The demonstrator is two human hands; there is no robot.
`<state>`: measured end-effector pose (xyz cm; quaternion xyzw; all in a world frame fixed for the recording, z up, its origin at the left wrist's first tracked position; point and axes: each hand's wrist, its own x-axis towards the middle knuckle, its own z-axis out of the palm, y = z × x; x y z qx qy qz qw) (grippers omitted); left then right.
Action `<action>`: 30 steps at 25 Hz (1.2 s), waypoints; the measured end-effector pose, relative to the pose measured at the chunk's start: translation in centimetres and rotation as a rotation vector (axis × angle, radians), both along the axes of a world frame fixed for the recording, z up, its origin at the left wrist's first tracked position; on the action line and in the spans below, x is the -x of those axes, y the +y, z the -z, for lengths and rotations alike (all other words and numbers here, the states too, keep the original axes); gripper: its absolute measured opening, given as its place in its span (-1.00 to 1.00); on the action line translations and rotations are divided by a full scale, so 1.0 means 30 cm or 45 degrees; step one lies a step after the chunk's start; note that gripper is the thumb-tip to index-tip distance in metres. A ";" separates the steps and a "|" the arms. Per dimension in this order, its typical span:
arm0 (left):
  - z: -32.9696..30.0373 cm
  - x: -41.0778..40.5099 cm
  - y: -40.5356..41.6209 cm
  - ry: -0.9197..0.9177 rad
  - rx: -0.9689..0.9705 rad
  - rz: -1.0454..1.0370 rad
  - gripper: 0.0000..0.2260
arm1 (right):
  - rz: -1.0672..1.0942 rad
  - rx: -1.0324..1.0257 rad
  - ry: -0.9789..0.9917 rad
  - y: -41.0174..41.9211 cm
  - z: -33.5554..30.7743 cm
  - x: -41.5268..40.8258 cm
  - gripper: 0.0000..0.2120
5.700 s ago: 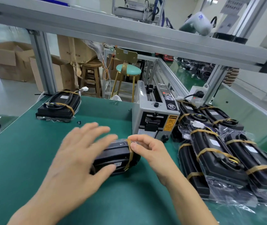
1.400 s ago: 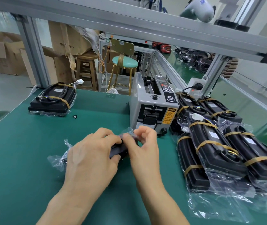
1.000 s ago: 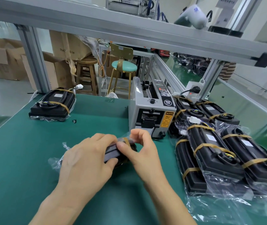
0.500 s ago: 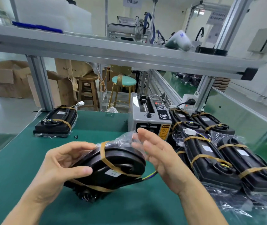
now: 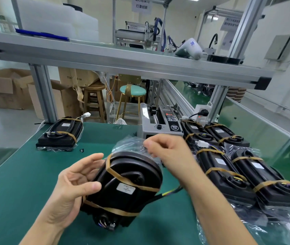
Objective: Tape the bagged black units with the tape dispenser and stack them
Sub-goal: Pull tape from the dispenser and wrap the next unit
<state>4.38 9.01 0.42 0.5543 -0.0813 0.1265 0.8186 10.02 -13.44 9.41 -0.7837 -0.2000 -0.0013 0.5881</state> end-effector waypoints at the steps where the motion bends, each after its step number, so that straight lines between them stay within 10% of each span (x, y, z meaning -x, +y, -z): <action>1: 0.003 0.000 0.005 0.014 0.037 -0.044 -0.42 | -0.043 -0.062 -0.097 -0.016 -0.022 0.015 -0.89; 6: 0.006 -0.007 0.017 0.112 0.172 -0.239 -0.58 | -0.146 -0.139 -0.648 -0.056 -0.017 0.122 -0.92; 9: 0.016 -0.008 0.028 0.193 0.417 -0.218 -0.63 | 0.209 -0.136 -0.129 -0.036 0.132 0.122 -0.66; 11: 0.023 -0.012 0.023 0.263 0.530 -0.171 -0.65 | -0.148 -0.086 0.292 0.031 0.234 0.130 -0.23; 15: 0.017 -0.041 0.035 0.370 0.436 -0.111 -0.67 | -0.361 -0.308 0.266 0.159 0.335 0.095 -0.17; 20: -0.009 -0.105 0.116 0.528 0.086 0.177 -0.32 | -0.163 -0.589 0.564 0.270 0.352 -0.069 -0.34; 25: 0.047 -0.220 0.139 0.686 -0.274 -0.430 -0.54 | -0.001 -0.640 0.714 0.404 0.359 -0.278 -0.70; 30: 0.163 -0.274 0.140 0.566 -1.461 -0.741 -0.56 | 0.134 -0.581 0.919 0.524 0.370 -0.460 -0.64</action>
